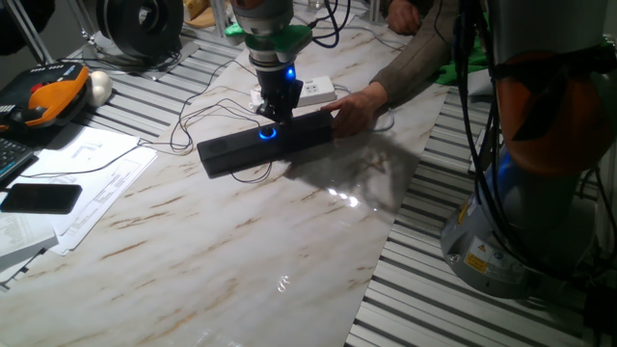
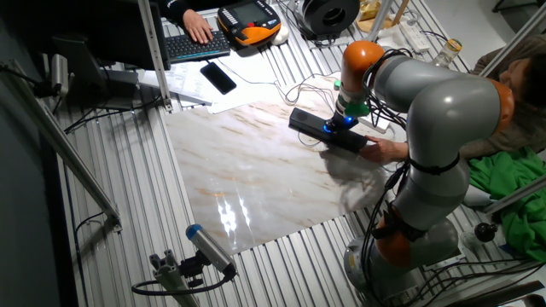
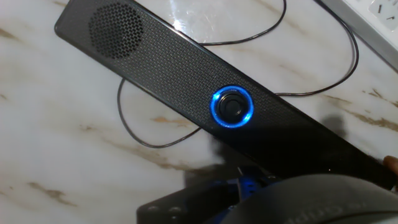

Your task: Turn the knob to decrease the volume of the speaker

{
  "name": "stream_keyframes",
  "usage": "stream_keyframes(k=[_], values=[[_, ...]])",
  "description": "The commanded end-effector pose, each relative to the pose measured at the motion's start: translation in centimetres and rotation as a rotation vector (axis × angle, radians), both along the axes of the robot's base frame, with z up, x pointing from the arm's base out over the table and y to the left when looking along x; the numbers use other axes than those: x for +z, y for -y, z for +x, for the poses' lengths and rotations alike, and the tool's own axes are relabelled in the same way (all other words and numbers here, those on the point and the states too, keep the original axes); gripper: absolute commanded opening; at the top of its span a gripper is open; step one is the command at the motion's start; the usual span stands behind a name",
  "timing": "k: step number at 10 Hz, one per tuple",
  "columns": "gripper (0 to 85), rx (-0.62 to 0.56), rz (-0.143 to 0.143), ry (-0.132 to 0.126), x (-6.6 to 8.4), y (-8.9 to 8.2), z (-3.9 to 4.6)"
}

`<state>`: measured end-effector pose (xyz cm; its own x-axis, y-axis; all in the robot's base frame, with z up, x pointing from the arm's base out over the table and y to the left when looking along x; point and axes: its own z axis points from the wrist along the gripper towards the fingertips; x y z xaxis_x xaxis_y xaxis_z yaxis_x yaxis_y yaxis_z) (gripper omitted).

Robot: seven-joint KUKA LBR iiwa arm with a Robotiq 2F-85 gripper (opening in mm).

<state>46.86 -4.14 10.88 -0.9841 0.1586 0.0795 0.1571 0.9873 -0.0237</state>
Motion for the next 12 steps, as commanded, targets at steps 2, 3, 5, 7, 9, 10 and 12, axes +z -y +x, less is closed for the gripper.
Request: stream_keyframes(k=[2,3,5,7,9,10,12], values=[[0.0,0.002,0.000,0.000,-0.01,-0.01,-0.01],[0.0,0.002,0.002,0.000,-0.01,0.00,-0.01],[0.0,0.004,0.003,0.004,0.00,-0.01,-0.03],[0.0,0.007,0.004,0.006,0.00,0.00,-0.03],[0.0,0.004,0.011,0.009,0.01,0.01,-0.06],[0.0,0.009,0.007,0.012,0.01,0.01,-0.06],[0.0,0.013,0.009,0.007,0.02,-0.01,-0.10]])
